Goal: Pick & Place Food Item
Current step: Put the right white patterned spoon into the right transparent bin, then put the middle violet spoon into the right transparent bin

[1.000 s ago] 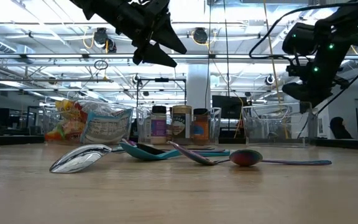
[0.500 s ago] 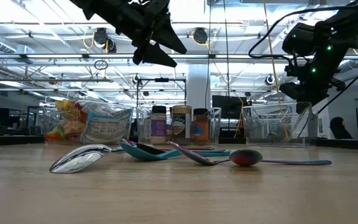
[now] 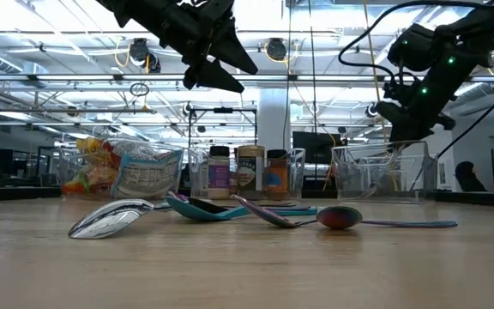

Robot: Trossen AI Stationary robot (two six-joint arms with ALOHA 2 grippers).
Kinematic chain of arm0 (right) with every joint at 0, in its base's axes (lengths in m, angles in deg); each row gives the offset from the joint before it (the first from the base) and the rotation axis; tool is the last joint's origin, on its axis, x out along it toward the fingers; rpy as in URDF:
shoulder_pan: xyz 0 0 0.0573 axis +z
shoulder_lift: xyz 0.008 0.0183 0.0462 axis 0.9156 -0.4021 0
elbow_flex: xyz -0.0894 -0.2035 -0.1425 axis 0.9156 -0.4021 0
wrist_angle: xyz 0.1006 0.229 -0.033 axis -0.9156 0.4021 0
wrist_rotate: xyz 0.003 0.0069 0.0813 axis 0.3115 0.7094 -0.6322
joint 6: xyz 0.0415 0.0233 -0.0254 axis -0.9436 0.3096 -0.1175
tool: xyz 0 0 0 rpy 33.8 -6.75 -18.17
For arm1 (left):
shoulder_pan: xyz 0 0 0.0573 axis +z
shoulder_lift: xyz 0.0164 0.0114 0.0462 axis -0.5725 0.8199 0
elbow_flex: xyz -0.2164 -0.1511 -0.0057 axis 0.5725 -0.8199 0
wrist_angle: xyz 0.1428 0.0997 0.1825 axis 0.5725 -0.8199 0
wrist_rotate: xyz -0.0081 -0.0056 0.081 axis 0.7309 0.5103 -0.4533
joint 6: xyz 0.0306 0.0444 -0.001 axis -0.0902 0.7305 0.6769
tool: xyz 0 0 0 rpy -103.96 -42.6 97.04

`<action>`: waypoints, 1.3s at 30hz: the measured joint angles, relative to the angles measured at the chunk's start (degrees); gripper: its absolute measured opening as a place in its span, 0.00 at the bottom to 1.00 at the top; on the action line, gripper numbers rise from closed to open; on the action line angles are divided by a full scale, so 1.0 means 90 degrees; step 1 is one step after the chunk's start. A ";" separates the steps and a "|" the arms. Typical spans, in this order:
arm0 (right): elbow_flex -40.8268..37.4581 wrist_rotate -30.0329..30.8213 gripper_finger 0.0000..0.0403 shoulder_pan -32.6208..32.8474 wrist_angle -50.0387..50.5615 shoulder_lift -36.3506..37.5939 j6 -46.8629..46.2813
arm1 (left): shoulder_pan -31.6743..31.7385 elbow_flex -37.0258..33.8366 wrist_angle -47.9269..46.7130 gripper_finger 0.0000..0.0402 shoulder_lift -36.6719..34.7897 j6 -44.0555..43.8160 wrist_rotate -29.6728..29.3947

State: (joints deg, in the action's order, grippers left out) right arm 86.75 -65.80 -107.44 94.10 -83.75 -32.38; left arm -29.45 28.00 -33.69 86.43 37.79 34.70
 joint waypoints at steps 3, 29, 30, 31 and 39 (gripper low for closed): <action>0.0000 -0.0064 0.11 0.0000 -0.0032 -0.0014 0.0043 | 0.0000 0.0000 0.0000 0.71 0.0000 0.0014 -0.0001; 0.0001 -0.1057 0.47 0.0007 -0.0098 -0.0103 0.0376 | 0.0000 0.0000 0.0002 0.71 0.0000 0.0026 -0.0002; 0.0000 -0.1116 0.48 0.0007 -0.0117 -0.0102 0.0378 | 0.0000 0.0000 0.0000 0.71 0.0000 0.0026 -0.0002; 0.0000 -0.1210 0.49 0.0007 -0.0137 -0.0102 0.0378 | 0.0000 0.0000 0.0002 0.71 0.0000 0.0026 -0.0002; 0.0000 -0.1254 0.48 0.0134 -0.0429 0.0027 0.0504 | 0.0000 0.0000 0.0049 0.71 0.0000 0.0035 -0.0005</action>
State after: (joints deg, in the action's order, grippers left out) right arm 86.75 -77.09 -106.23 90.24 -83.51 -27.84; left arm -29.45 28.00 -33.25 86.43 38.10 34.65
